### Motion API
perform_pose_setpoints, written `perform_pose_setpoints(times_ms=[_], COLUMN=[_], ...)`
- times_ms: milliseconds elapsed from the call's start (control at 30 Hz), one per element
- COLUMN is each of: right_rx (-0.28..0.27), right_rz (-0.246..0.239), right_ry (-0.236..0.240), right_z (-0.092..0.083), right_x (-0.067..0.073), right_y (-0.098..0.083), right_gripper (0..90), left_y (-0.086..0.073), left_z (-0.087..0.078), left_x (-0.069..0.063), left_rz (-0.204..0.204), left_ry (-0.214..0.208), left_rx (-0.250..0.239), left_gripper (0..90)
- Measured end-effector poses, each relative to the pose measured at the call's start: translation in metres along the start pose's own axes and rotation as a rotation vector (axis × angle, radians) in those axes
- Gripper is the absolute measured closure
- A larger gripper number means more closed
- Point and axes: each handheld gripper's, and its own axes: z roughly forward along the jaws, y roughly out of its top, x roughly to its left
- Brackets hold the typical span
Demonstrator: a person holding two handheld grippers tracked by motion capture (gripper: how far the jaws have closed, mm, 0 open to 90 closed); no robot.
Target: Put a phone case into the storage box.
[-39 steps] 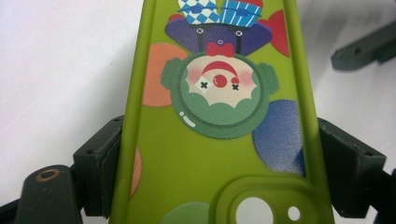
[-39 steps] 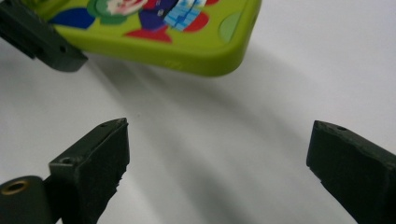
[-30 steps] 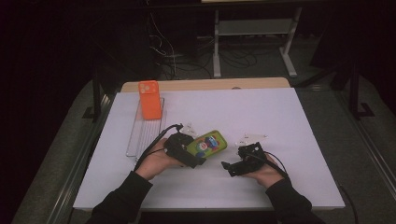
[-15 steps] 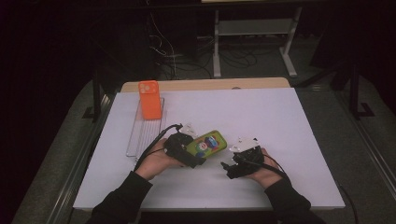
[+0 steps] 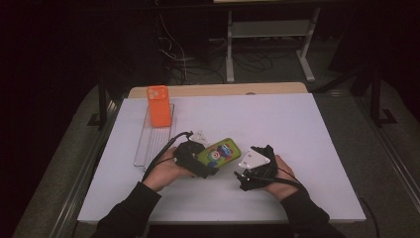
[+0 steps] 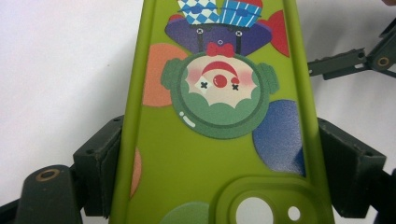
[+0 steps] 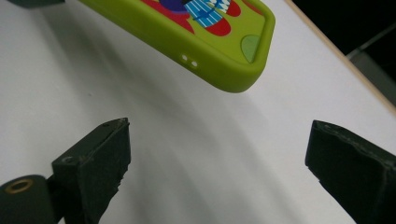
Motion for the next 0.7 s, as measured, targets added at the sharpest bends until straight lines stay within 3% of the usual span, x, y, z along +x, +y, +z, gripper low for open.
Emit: perform_pose_setpoints(times_ms=[333,367,467,700], right_rx=[-0.02,-0.015,-0.027,-0.047], right_rz=[-0.144,-0.181,-0.194,-0.281], right_ry=[-0.098,-0.109,-0.145,-0.214], right_z=[-0.002,-0.002,-0.003,-0.003], right_x=[0.009,0.008,0.012,0.017], right_y=[0.003,0.003,0.004,0.004], right_gripper=[5.8,5.7,5.6,5.5], left_y=[0.0,0.0,0.0,0.0], left_z=[0.001,0.0,0.0,0.0], left_x=[-0.001,0.0,0.0,0.0], left_rz=[-0.006,0.0,-0.001,-0.014], left_ry=[0.003,0.005,0.005,0.005], left_rx=[-0.001,0.004,0.006,0.003], left_gripper=[15.4,15.4,15.5,15.5])
